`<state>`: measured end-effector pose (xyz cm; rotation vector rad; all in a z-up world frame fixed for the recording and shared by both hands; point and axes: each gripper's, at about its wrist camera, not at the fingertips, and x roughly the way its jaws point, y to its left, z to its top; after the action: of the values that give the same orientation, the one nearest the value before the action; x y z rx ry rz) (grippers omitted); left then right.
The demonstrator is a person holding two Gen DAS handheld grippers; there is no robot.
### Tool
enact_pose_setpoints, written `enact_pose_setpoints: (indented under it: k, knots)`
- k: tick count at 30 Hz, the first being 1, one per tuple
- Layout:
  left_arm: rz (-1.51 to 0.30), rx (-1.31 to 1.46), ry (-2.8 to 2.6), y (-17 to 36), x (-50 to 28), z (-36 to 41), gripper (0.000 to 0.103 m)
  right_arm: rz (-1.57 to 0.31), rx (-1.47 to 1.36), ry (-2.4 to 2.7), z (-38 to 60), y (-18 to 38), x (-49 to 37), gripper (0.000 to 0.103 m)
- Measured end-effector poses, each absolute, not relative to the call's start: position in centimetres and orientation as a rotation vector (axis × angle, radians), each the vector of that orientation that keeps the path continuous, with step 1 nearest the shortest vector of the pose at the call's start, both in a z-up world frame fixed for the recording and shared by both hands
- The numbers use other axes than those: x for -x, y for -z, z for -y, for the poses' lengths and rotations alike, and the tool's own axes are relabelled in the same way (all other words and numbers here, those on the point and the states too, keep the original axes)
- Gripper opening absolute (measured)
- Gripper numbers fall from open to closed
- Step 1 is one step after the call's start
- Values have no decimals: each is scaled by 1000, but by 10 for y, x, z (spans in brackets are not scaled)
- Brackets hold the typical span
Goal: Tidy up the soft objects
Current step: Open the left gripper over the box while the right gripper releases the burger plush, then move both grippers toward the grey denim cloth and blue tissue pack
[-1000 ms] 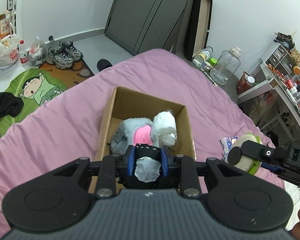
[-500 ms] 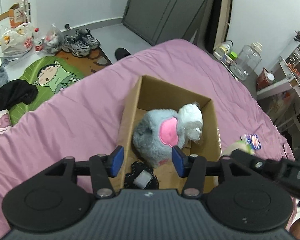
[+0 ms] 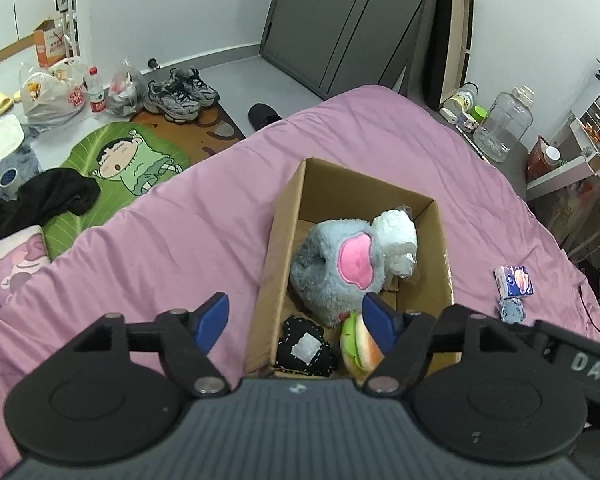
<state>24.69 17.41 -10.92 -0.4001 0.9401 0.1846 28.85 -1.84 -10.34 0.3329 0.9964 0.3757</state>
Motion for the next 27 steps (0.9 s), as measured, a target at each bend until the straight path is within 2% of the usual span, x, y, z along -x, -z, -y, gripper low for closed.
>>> enact_pose_setpoints:
  k: [1, 3, 12, 15, 27]
  knots:
    - [-940, 394, -185, 108, -246, -172, 73, -990, -327, -370, 23, 102, -287, 81]
    - [-939, 385, -186, 104, -244, -168, 73, -979, -312, -348, 31, 99, -283, 87]
    - [-884, 358, -172, 82, -228, -147, 73, -961, -305, -300, 64, 92, -269, 97]
    - [-850, 321, -179, 72, -220, -137, 73, -945, -300, -298, 75, 87, -262, 103]
    - [-822, 278, -183, 55, -202, -104, 73, -879, -321, -319, 115, 72, -245, 103]
